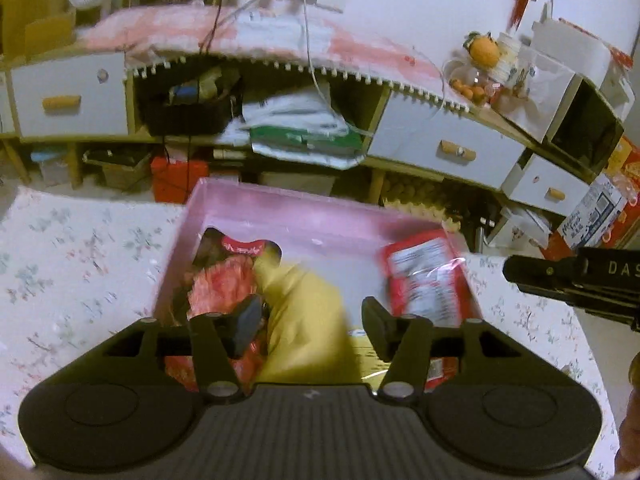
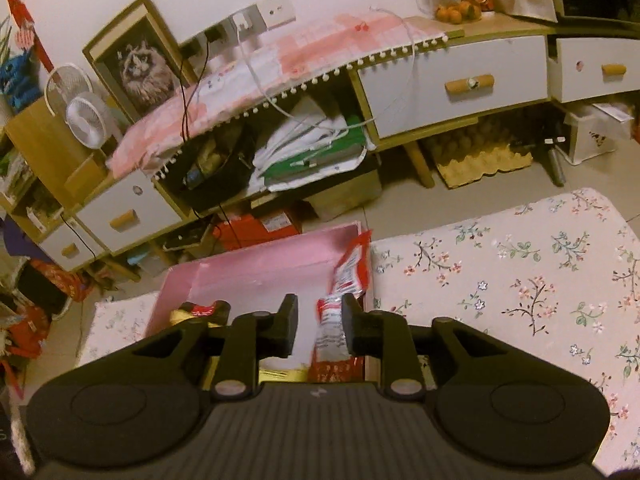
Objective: Organize snacks
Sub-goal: 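Lift both packets over the white box and drop them in, then grasp a clear bread bag with the left gripper while the right grasps a yellow sandwich packet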
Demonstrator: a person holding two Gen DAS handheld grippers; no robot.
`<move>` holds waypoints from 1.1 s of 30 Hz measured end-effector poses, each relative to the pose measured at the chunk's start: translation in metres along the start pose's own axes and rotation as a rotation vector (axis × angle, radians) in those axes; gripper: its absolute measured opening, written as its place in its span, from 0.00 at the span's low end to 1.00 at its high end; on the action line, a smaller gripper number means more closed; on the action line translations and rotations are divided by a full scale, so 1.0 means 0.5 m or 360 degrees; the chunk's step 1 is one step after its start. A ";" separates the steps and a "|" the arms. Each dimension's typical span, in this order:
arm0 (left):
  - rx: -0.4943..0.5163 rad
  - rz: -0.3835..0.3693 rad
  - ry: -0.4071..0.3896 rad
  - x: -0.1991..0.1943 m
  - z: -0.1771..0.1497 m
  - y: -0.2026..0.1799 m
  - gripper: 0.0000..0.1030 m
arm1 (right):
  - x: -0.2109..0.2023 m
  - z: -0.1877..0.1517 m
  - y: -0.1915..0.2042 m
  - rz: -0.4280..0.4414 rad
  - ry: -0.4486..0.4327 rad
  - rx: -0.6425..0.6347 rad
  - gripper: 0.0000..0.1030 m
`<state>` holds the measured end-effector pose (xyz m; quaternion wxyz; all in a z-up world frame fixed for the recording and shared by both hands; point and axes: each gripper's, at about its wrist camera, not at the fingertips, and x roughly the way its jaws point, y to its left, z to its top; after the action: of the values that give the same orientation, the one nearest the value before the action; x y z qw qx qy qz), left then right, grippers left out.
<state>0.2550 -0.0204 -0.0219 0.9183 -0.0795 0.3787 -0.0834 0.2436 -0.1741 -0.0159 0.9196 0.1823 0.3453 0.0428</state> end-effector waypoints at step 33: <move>0.0624 -0.0300 0.0376 -0.167 -0.220 -0.114 0.77 | -0.154 -0.170 -0.029 -0.0141 0.0474 0.0184 0.67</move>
<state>0.1134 -0.0673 -0.0303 0.8536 0.0755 0.4511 -0.2494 0.1293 -0.1774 -0.0325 0.8472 0.2111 0.4874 0.0088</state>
